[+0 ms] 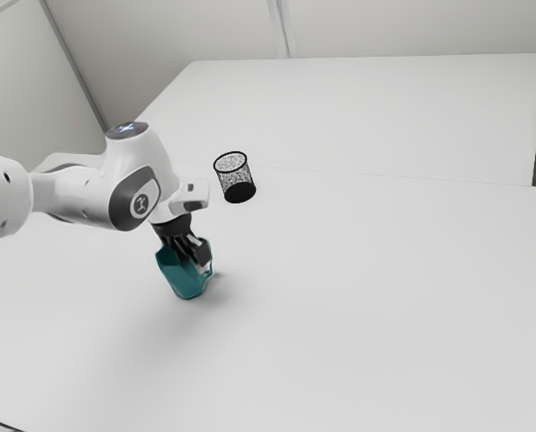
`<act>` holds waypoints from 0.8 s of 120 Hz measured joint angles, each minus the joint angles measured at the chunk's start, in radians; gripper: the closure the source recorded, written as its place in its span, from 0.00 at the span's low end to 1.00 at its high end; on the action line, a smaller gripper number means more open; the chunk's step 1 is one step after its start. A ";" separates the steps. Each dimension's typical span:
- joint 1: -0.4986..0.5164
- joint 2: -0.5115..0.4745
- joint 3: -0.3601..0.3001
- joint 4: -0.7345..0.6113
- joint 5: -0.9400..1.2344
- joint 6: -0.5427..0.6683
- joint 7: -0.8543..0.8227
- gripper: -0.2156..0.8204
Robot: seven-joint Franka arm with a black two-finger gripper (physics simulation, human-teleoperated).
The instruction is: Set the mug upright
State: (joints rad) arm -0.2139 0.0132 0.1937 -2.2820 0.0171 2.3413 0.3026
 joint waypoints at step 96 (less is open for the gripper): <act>-0.085 -0.023 0.036 0.601 0.099 -0.472 -0.094 0.21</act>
State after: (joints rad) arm -0.2987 -0.0096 0.2301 -1.6812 0.1160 1.8695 0.2091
